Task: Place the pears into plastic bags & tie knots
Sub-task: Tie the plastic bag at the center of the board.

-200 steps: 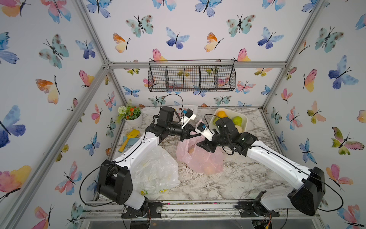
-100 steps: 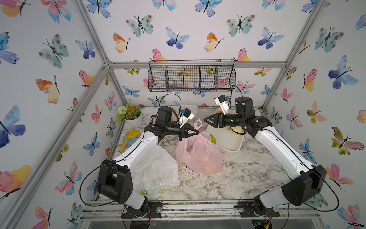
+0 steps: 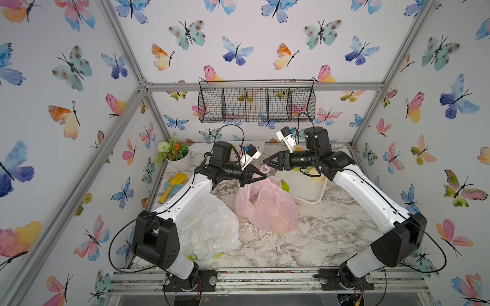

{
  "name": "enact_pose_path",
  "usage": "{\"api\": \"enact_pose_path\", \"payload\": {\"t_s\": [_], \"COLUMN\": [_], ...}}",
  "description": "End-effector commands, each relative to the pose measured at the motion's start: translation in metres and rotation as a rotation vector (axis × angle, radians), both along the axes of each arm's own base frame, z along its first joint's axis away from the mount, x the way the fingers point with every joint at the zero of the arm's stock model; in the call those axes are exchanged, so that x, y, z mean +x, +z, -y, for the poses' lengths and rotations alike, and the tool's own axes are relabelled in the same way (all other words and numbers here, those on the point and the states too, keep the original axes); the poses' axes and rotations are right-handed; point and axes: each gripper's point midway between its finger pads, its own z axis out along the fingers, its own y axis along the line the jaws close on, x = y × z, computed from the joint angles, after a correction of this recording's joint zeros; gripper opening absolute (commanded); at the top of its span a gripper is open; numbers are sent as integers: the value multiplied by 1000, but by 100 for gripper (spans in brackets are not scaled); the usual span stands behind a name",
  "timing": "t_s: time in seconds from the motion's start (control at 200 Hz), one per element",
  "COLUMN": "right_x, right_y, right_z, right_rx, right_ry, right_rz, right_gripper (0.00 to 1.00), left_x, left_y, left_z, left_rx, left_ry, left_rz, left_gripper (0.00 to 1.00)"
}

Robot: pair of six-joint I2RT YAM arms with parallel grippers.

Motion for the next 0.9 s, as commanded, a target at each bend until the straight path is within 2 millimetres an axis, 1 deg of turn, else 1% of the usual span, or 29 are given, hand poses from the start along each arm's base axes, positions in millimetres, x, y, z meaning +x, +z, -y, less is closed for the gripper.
{"api": "enact_pose_path", "payload": {"t_s": [0.0,0.05,0.095,0.145,0.25,0.445,0.536,0.656,0.776,0.896], "right_x": [-5,-6,-7,-8,-12,-18,-19,-25,-32,-31], "right_y": [8,0,-2,0,12,15,12,-4,0,0], "right_z": [2,4,6,7,6,2,1,-8,-14,-15], "right_rx": [-14,-45,-62,-68,-38,-16,-29,-95,-77,-82], "right_ry": [20,17,18,15,36,76,81,105,132,133], "right_rz": [31,32,40,57,79,68,70,74,87,90], "right_gripper": [52,52,53,53,55,60,61,61,61,61], "left_x": [3,3,3,3,3,4,4,5,6,6], "left_y": [-1,0,1,2,0,-5,-5,-4,-6,-5], "left_z": [0,0,0,0,-1,-1,-1,0,0,0], "left_rx": [16,17,16,17,21,32,32,31,36,34], "left_ry": [8,10,10,14,15,20,20,21,23,23], "left_rz": [3,1,3,7,1,-9,-5,-9,-17,-15], "left_gripper": [4,4,5,5,6,7,7,8,8,9]}}
